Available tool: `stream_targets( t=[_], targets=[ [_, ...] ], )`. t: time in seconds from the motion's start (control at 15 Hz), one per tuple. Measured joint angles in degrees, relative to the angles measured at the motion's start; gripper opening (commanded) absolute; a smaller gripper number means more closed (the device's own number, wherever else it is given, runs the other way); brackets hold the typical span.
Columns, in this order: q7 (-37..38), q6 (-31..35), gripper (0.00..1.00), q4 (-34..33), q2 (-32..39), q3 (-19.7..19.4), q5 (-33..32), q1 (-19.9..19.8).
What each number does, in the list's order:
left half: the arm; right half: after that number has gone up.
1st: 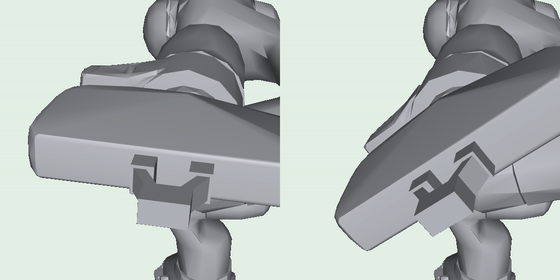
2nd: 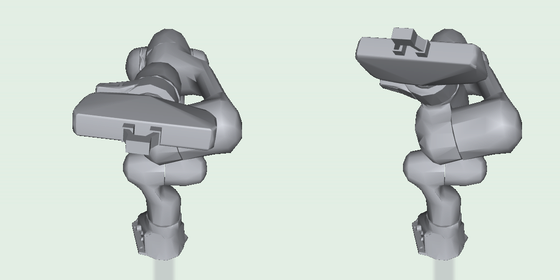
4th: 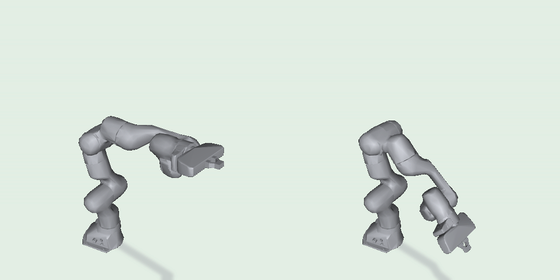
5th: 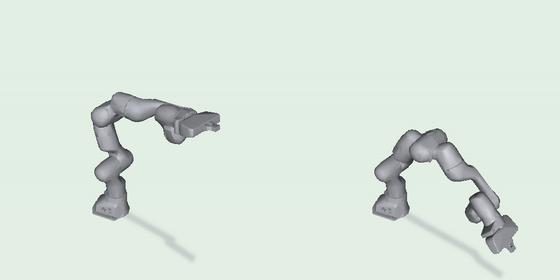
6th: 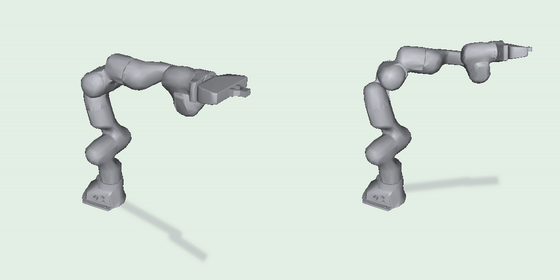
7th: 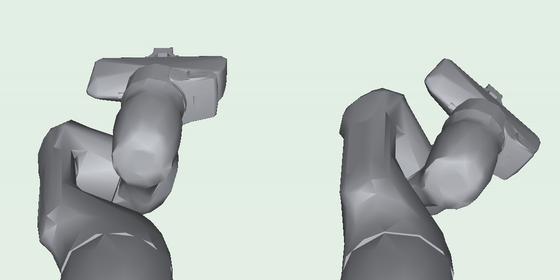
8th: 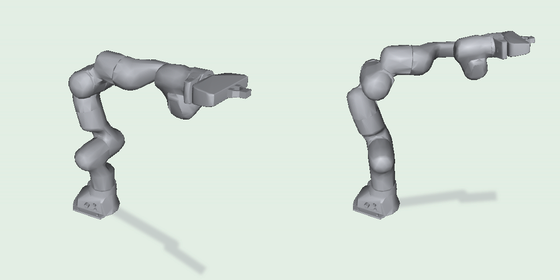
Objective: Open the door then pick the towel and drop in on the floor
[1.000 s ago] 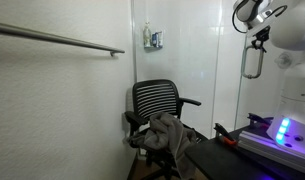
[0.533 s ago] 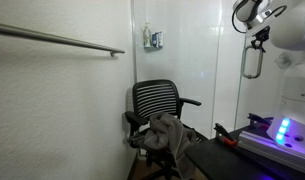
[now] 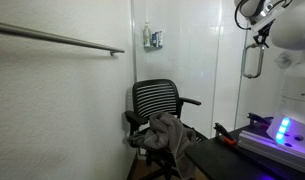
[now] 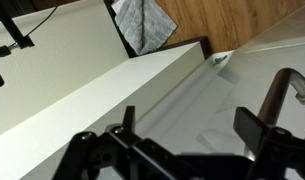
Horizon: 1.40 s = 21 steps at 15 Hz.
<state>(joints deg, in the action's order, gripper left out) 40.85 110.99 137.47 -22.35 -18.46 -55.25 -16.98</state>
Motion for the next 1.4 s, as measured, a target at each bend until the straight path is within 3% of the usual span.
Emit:
stream_targets(
  t=[0.47,0.87,1.07,1.2,1.4],
  targets=[
    [-5.1,1.8,1.00,3.4,-4.8,1.6,0.0,1.3],
    [-10.5,0.3,1.00,12.1,-20.1,14.4,5.0,8.6],
    [-12.3,2.6,1.00,13.5,-24.5,18.4,7.5,13.6],
    [-11.9,10.7,1.00,13.7,-23.5,17.2,7.0,15.2],
    [-9.5,25.4,1.00,14.5,-15.9,9.8,5.5,19.3]
  ],
)
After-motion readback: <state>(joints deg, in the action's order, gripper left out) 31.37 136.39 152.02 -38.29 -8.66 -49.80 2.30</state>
